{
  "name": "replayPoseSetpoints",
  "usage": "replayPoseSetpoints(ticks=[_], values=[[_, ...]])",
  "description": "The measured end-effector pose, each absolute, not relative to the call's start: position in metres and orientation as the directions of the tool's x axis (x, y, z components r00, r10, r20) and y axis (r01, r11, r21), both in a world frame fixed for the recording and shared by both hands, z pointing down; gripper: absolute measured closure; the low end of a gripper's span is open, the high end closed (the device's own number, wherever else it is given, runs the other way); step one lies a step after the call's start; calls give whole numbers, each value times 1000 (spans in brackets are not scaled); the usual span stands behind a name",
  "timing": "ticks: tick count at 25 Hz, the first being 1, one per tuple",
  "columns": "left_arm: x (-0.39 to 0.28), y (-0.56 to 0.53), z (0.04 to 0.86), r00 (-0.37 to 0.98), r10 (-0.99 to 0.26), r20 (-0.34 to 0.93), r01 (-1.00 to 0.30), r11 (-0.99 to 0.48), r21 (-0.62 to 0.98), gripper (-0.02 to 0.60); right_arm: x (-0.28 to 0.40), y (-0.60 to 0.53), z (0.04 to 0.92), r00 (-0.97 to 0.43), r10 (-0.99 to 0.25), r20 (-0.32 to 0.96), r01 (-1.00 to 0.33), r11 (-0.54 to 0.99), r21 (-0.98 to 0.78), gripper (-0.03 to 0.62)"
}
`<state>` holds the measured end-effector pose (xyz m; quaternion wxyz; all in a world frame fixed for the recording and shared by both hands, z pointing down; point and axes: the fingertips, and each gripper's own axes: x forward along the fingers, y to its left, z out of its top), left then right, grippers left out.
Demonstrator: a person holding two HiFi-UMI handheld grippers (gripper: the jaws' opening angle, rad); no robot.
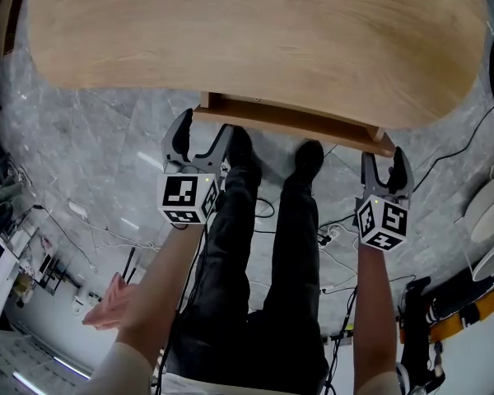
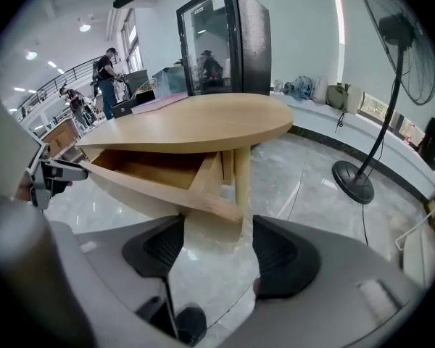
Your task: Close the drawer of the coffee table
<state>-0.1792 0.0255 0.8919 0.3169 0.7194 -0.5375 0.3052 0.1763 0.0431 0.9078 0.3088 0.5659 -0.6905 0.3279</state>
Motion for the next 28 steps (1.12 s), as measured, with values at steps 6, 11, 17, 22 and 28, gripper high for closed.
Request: replayPoseSetpoints(ticks=[6, 11, 17, 22, 28], values=[[-178, 8, 892, 220, -648, 729, -973, -201, 115, 255, 180, 24, 907, -172, -625, 762, -983, 154, -96, 273], [-178, -9, 891, 178, -719, 672, -983, -153, 97, 255, 181, 5, 906, -161, -673, 722, -985, 155, -75, 270], [-174, -25, 884, 116, -784, 610, -986, -166, -26, 256, 180, -11, 900, -133, -730, 670, -978, 208, 32, 272], [-172, -33, 883, 104, -817, 567, -987, -155, -41, 256, 180, -19, 901, -133, -772, 622, -980, 197, 35, 272], [-172, -48, 885, 72, -848, 525, -996, -89, -6, 255, 180, -35, 900, -121, -811, 572, -985, 168, 31, 278]])
